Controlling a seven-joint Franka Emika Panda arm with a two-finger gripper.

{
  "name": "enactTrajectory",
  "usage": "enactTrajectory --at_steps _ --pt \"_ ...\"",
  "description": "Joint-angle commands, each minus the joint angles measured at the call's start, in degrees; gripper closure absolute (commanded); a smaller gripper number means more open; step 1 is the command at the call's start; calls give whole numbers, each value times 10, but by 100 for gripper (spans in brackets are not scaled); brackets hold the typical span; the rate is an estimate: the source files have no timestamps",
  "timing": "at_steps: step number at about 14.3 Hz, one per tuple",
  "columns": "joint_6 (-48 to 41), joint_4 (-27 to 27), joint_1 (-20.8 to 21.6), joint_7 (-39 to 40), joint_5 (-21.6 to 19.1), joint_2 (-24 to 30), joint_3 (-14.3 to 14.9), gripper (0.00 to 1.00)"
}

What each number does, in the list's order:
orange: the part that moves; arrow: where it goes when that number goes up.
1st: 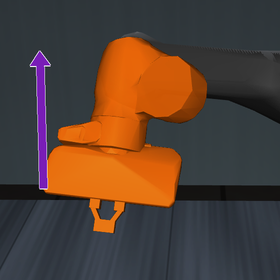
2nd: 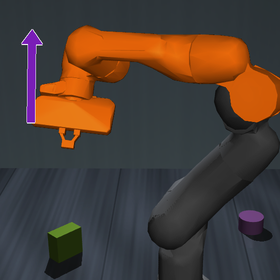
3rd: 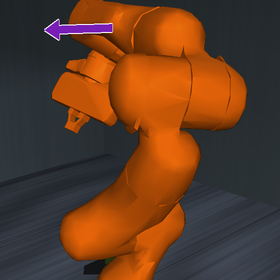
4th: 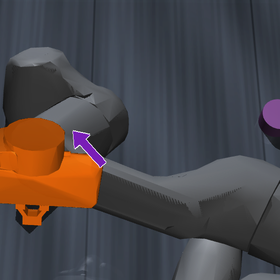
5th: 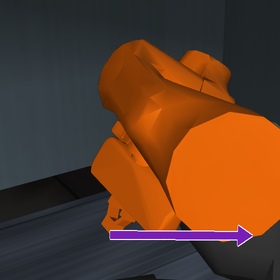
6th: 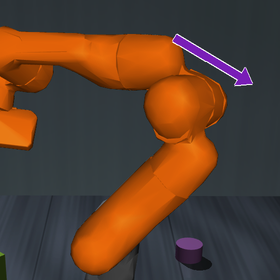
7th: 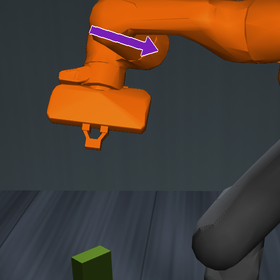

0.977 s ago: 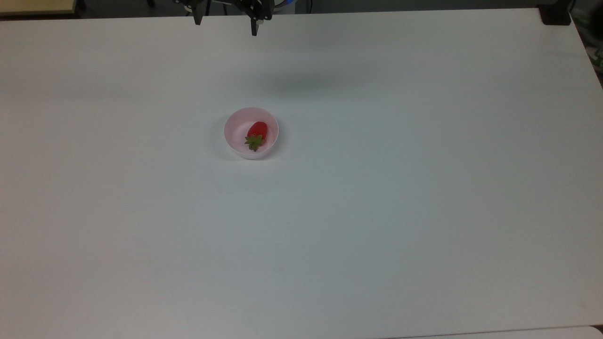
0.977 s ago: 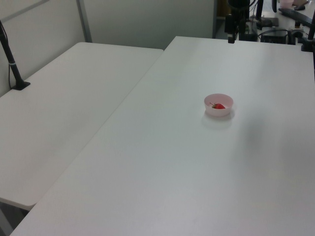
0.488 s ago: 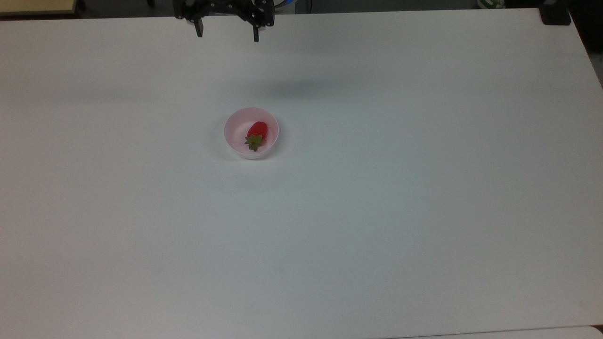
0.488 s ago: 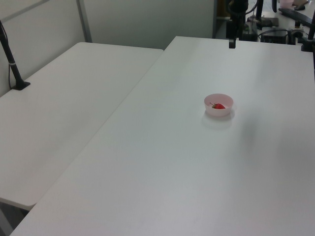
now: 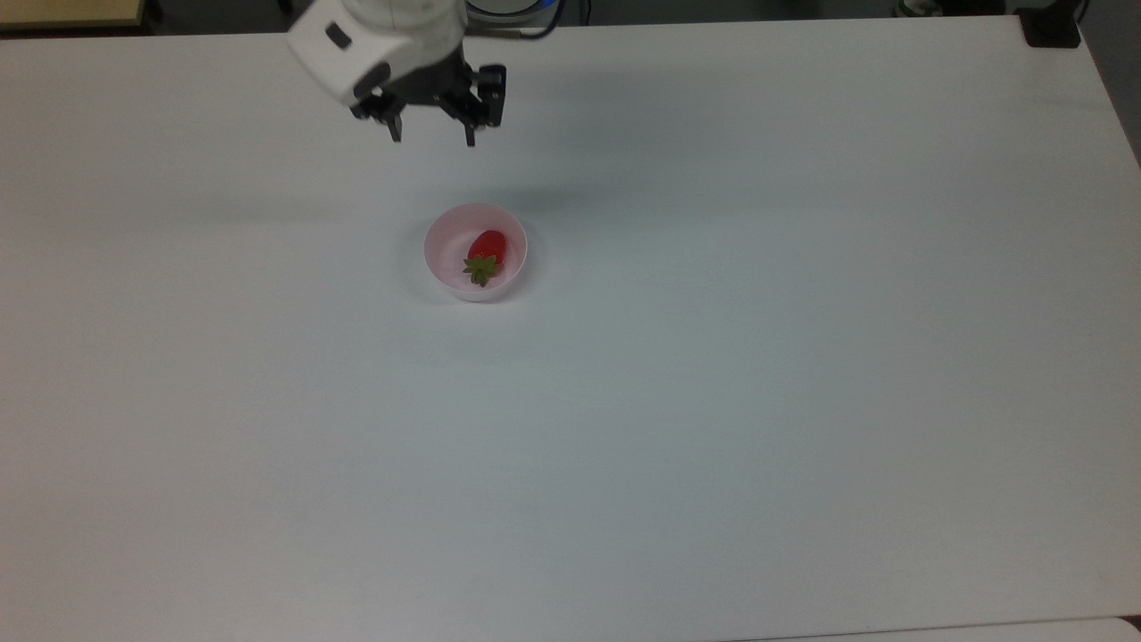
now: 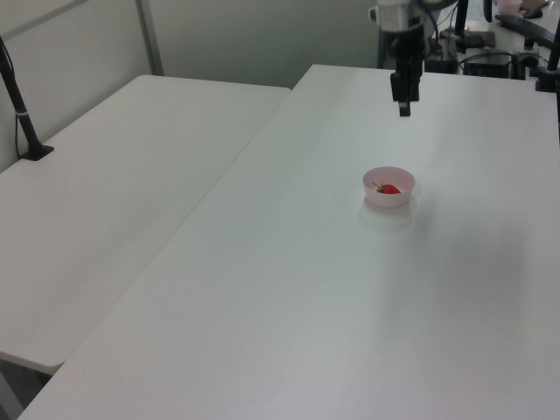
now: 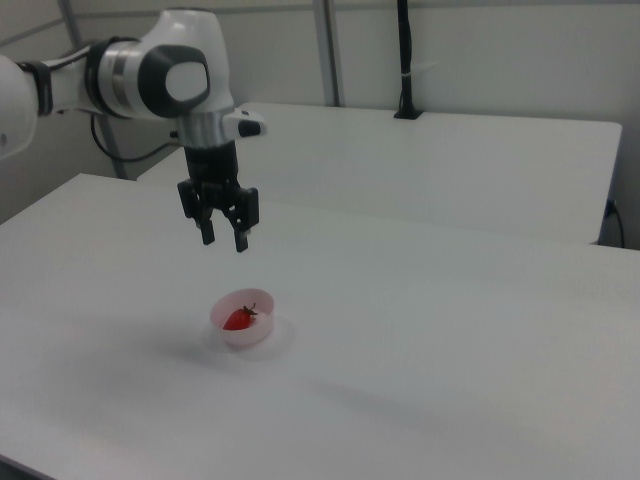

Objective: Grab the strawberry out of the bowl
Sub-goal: 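Move the open gripper over the pink bowl and lower toward the strawberry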

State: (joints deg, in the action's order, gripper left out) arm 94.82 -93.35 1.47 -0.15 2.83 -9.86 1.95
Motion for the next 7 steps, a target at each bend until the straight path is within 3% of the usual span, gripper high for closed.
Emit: enactTrajectory --at_steps 1,7 --pt "55 -52 5 4 0 -4 -4 28" --pt "121 -81 5 -22 0 -54 -4 28"
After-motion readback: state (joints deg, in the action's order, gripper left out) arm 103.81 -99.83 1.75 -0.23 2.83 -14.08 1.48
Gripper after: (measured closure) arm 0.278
